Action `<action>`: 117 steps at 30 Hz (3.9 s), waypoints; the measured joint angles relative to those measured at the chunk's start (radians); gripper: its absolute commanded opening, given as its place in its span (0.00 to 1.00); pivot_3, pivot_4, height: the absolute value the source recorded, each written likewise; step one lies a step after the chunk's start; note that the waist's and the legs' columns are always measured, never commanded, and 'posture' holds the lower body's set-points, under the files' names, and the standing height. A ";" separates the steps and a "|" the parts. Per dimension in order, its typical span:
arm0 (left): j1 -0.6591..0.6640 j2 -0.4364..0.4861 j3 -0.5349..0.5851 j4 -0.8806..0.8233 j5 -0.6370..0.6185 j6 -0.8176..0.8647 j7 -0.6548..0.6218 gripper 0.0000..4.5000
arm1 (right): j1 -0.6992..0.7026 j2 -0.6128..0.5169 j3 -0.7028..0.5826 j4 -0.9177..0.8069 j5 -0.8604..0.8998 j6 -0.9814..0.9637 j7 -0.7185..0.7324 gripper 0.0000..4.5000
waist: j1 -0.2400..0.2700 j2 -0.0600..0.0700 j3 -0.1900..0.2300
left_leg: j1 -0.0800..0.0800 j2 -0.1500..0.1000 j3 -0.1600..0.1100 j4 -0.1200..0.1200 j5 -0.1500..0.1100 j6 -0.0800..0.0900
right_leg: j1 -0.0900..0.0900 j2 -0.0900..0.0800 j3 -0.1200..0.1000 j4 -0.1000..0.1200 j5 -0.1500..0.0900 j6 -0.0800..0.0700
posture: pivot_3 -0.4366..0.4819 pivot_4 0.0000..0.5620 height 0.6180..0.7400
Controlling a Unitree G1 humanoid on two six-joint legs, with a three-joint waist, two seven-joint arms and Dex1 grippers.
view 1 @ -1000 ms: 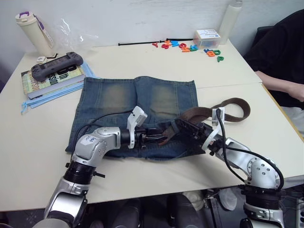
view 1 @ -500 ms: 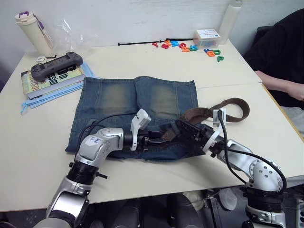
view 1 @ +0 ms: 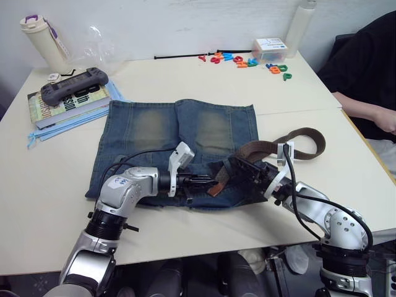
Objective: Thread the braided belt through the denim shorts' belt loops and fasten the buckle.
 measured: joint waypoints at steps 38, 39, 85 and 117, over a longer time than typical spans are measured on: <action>0.007 -0.067 0.080 -0.029 -0.064 0.136 0.098 0.00 | 0.395 -0.364 0.169 -0.589 -0.636 -0.169 0.076 0.82 | 0.029 -0.001 0.001 | 0.002 0.001 -0.004 -0.002 0.000 0.002 | 0.009 0.000 -0.005 -0.016 0.005 0.005 | 0.48 0.27 0.34; 0.007 -0.067 0.080 -0.029 -0.065 0.136 0.098 0.00 | 0.403 -0.373 0.187 -0.581 -0.682 -0.173 0.083 0.82 | 0.028 -0.001 0.001 | 0.002 0.001 -0.004 -0.002 0.000 0.002 | 0.009 0.000 -0.005 -0.016 0.005 0.005 | 0.48 0.27 0.34; -0.001 0.321 -0.052 0.065 0.073 -0.317 -0.322 0.00 | 0.276 -0.321 0.199 -0.492 -0.892 -0.110 0.375 0.01 | 0.027 0.000 0.002 | 0.001 0.001 -0.004 -0.002 0.000 0.002 | 0.009 0.000 -0.006 -0.016 0.005 0.003 | 0.48 0.27 0.34; 0.017 0.245 -0.042 0.031 0.045 -0.181 -0.262 0.45 | 0.247 -0.219 0.140 -0.433 -0.845 0.010 0.289 0.00 | 0.027 0.000 0.002 | 0.001 0.000 -0.004 -0.002 0.000 0.002 | 0.009 -0.001 -0.006 -0.016 0.005 0.004 | 0.48 0.27 0.34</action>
